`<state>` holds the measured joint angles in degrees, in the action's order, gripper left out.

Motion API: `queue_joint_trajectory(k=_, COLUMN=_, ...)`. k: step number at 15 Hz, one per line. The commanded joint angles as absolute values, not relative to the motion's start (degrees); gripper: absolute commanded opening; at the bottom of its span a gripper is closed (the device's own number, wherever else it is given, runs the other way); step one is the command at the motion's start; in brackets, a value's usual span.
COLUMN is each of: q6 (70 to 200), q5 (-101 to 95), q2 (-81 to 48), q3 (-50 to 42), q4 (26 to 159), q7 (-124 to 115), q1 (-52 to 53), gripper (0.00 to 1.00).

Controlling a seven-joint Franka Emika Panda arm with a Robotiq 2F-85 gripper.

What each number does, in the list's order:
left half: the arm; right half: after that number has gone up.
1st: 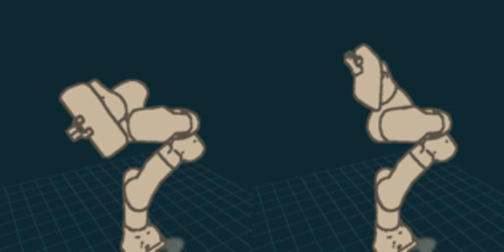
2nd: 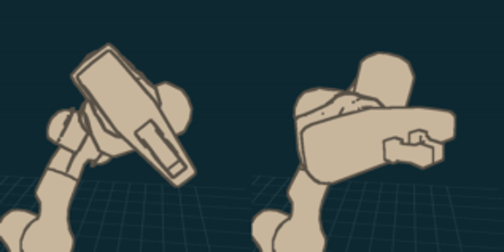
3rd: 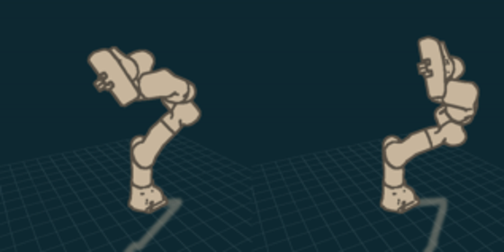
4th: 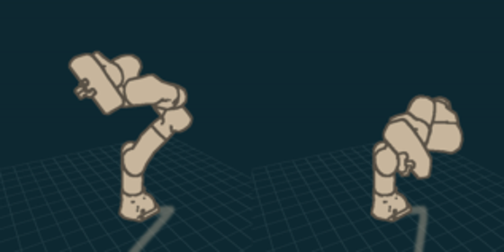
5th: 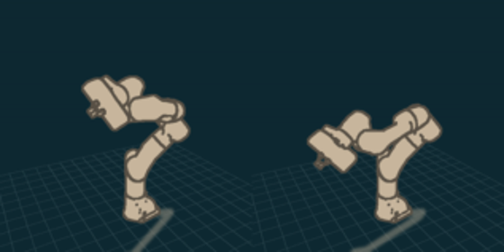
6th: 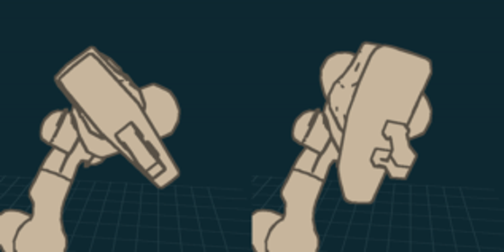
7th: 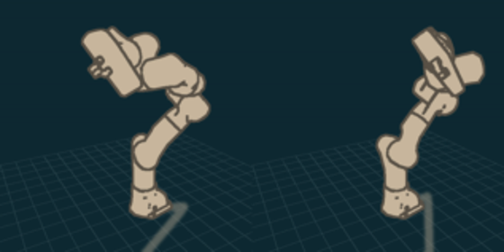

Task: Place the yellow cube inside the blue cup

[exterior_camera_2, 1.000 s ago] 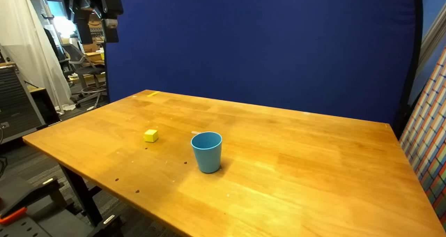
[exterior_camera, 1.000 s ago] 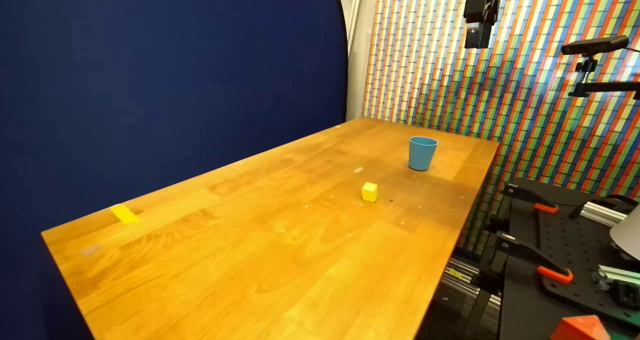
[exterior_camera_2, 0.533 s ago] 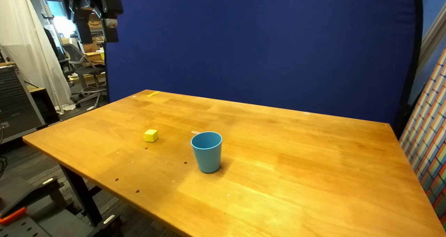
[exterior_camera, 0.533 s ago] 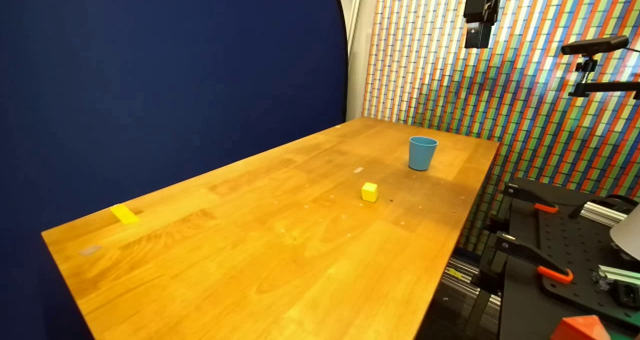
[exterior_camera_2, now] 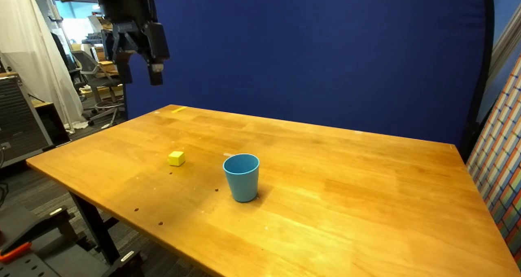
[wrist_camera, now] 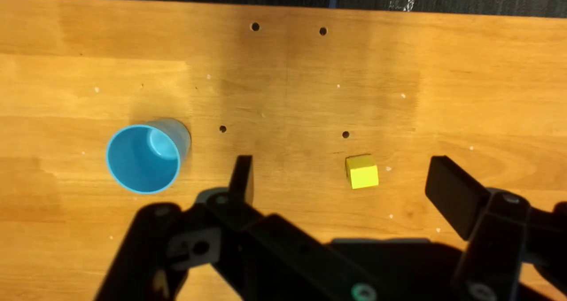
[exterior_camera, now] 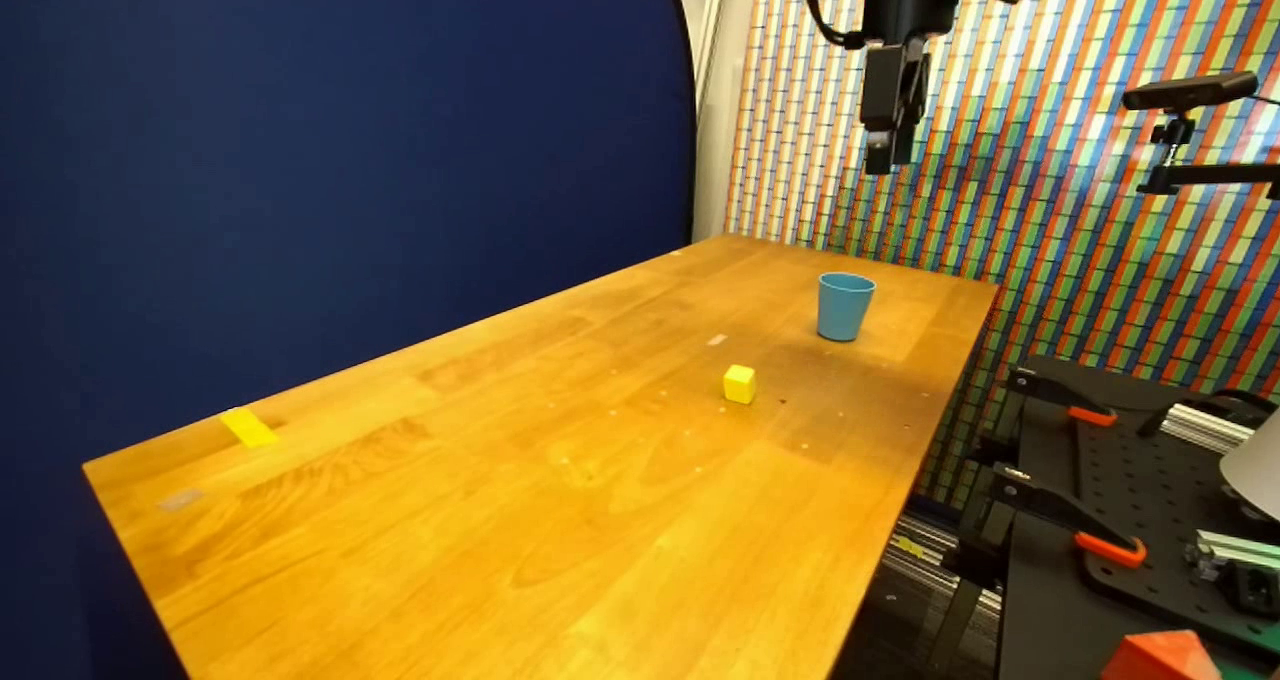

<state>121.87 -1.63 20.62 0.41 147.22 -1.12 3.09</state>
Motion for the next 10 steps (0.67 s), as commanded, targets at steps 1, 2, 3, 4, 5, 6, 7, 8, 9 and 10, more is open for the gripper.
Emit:
queue_joint_trajectory(k=1, q6=129.3, q5=-0.3, q2=9.2, q3=2.5, q4=143.8, q7=-0.6, q1=4.5, gripper=1.00)
queue_joint_trajectory(k=2, q6=131.3, q5=-0.7, q2=6.2, q3=3.2, q4=143.2, q7=-1.1, q1=4.9, gripper=1.00)
queue_joint_trajectory(k=3, q6=132.8, q5=-1.1, q2=3.6, q3=3.8, q4=142.5, q7=-1.4, q1=5.1, gripper=1.00)
queue_joint_trajectory(k=4, q6=134.2, q5=-1.3, q2=1.3, q3=4.4, q4=141.9, q7=-1.5, q1=5.4, gripper=1.00)
queue_joint_trajectory(k=5, q6=135.4, q5=-1.5, q2=-1.0, q3=4.9, q4=141.2, q7=-1.4, q1=5.7, gripper=1.00)
queue_joint_trajectory(k=6, q6=136.4, q5=-1.9, q2=-3.1, q3=5.3, q4=140.5, q7=-1.8, q1=5.9, gripper=1.00)
queue_joint_trajectory(k=7, q6=137.2, q5=-1.8, q2=-4.9, q3=5.7, q4=139.8, q7=-1.5, q1=6.2, gripper=1.00)
queue_joint_trajectory(k=8, q6=138.0, q5=-2.0, q2=-6.5, q3=5.9, q4=139.2, q7=-1.9, q1=6.4, gripper=1.00)
queue_joint_trajectory(k=9, q6=138.7, q5=-2.3, q2=-8.1, q3=6.0, q4=138.5, q7=-2.0, q1=6.6, gripper=1.00)
queue_joint_trajectory(k=10, q6=139.2, q5=-2.8, q2=-9.6, q3=6.0, q4=137.8, q7=-2.4, q1=6.8, gripper=1.00)
